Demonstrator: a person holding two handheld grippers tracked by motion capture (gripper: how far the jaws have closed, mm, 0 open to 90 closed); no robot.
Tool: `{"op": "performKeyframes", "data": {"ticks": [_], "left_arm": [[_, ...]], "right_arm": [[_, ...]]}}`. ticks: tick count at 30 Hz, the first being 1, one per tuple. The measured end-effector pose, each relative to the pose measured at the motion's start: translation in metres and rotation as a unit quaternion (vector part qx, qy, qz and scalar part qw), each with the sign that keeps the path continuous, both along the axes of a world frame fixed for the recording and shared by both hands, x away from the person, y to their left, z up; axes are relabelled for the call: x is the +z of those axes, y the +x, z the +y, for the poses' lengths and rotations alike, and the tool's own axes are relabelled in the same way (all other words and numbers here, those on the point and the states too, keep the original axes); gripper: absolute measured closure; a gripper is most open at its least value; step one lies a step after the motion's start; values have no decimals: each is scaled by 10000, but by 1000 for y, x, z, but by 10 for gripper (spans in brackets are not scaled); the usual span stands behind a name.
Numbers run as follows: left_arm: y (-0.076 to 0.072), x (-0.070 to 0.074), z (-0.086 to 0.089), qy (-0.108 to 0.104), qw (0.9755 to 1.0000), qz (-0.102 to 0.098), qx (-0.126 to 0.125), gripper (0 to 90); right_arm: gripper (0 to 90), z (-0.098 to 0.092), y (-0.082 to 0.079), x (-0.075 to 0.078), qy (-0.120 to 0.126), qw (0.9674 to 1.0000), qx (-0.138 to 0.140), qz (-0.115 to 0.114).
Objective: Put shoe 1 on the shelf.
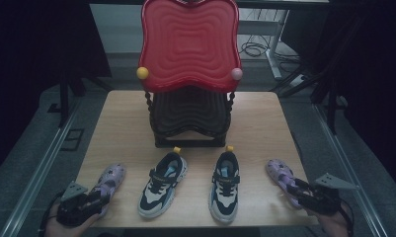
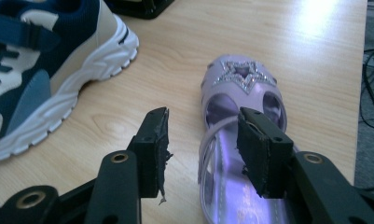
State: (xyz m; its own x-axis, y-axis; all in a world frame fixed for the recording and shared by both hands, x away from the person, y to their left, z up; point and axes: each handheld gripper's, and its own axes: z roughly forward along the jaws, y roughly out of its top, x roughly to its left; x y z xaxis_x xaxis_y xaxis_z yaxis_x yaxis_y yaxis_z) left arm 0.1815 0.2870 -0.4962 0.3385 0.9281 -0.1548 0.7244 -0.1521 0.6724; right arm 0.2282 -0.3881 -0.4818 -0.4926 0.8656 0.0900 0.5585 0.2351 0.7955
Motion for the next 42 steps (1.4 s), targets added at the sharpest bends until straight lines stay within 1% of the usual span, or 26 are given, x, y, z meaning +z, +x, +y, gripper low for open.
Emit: {"op": "performKeyframes", "data": {"ticks": [4, 7, 9, 11, 14, 17, 20, 22, 26, 31, 37, 42], "left_arm": [[2, -2, -1, 9, 10000, 55, -40, 623], [5, -3, -2, 29, 9999, 81, -106, 655], [6, -4, -3, 14, 9998, 136, -150, 671], [7, -5, -3, 11, 9997, 167, -174, 684], [7, -5, -4, -1, 9995, 223, -205, 695], [8, -6, -4, 11, 9992, 288, -265, 702], [9, -5, -4, 17, 9991, 295, -289, 737], [9, -5, -4, 11, 9988, 340, -345, 769], [10, -5, -6, 44, 9986, 371, -371, 819], [10, -4, -2, -7, 9988, 361, -329, 853], [9, -1, 4, -167, 9993, 230, -227, 866], [8, 4, 9, -203, 9997, 78, -108, 867]], "right_arm": [[533, 1, -2, -3, -124, 9998, 58, 130], [559, 1, 0, -8, -248, 9992, 111, 290], [575, 2, 2, -11, -295, 9988, 120, 372], [605, 3, 4, -14, -333, 9985, 118, 425], [664, 5, 6, -17, -343, 9978, 192, 529], [723, 7, 9, -20, -450, 9971, 185, 585], [785, 7, 10, -21, -465, 9970, 168, 588], [816, 7, 10, -21, -456, 9970, 160, 611], [838, 7, 11, -22, -452, 9970, 161, 616], [852, 6, 11, -21, -482, 9969, 157, 598], [859, 6, 11, -20, -492, 9973, 190, 518], [861, 7, 11, -19, -528, 9975, 195, 424]]}}
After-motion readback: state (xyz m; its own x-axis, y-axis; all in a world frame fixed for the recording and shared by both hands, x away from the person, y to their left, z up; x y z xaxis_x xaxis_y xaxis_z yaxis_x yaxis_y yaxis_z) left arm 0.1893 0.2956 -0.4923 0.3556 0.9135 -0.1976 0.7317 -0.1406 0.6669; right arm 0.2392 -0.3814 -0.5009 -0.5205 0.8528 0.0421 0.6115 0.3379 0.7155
